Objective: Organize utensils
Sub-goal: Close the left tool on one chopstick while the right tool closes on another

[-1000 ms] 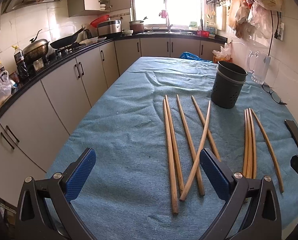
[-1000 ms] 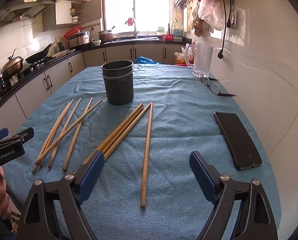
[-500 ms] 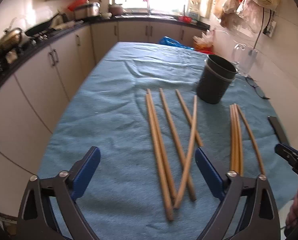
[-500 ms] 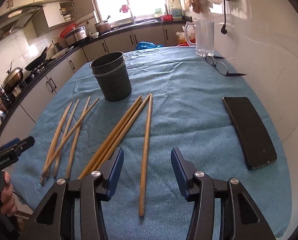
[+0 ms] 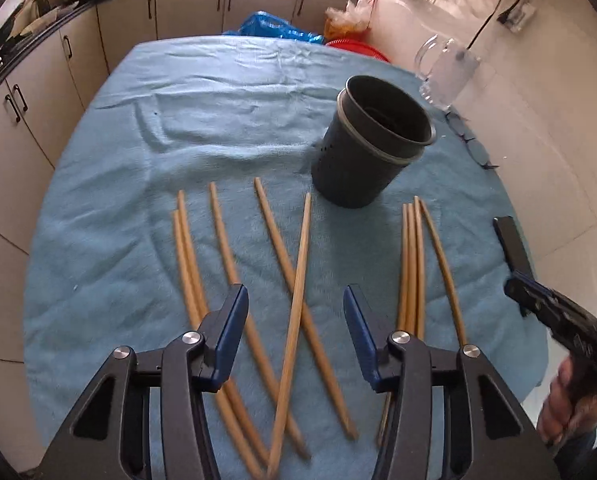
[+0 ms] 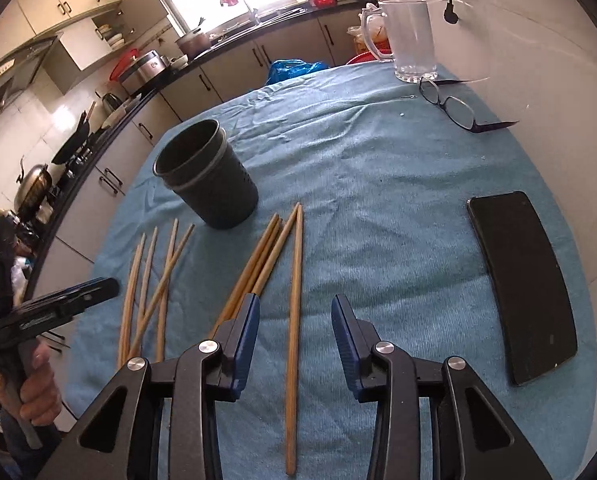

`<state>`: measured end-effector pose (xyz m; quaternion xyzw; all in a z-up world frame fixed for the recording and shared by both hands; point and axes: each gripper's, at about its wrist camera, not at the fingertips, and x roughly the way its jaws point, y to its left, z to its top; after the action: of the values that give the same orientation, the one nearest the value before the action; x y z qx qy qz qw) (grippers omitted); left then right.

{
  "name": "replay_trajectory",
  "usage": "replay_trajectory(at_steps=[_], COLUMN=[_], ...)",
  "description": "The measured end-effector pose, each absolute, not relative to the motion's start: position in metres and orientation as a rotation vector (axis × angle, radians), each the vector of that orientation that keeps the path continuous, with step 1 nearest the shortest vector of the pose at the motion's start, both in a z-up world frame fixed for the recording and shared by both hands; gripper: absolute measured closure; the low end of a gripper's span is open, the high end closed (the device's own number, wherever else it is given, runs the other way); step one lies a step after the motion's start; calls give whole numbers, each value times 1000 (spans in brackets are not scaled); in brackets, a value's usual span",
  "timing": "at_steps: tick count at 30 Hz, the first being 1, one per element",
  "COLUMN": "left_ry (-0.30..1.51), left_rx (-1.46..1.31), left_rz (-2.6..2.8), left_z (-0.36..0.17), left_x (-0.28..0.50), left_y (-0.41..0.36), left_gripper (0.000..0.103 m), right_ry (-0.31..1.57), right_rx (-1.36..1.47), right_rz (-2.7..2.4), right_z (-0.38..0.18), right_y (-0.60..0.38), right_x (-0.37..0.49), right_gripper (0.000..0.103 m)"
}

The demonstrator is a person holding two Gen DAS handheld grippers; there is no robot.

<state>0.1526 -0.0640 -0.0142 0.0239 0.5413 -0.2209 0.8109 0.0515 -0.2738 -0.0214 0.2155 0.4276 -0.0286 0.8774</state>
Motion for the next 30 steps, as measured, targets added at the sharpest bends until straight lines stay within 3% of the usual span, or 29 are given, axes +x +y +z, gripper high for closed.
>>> replay_trajectory(at_steps=[6,11,23,25,30], left_ry=[1208,1232,1214,1201,1187], left_rx=[153,199,271,282,226], left_rz=[-453,-459,-424,-405,-430], left_z=[-38,-51,-68,-68,-61], left_x=[182,192,190,183,167], left_y=[-97,-113,-127,-125,-113], left_gripper=[64,85,88,97,97], right_ry=[911,918,967,981,1024], right_rx=[460,475,477,472,424], right_rz=[-50,-60,-65,-63,-71], right_z=[-24,-27,-38,-42,-51], right_y=[-278,-287,-293,-291,-281], right_x=[58,60,76,83,107], right_gripper=[62,62,62,62,66])
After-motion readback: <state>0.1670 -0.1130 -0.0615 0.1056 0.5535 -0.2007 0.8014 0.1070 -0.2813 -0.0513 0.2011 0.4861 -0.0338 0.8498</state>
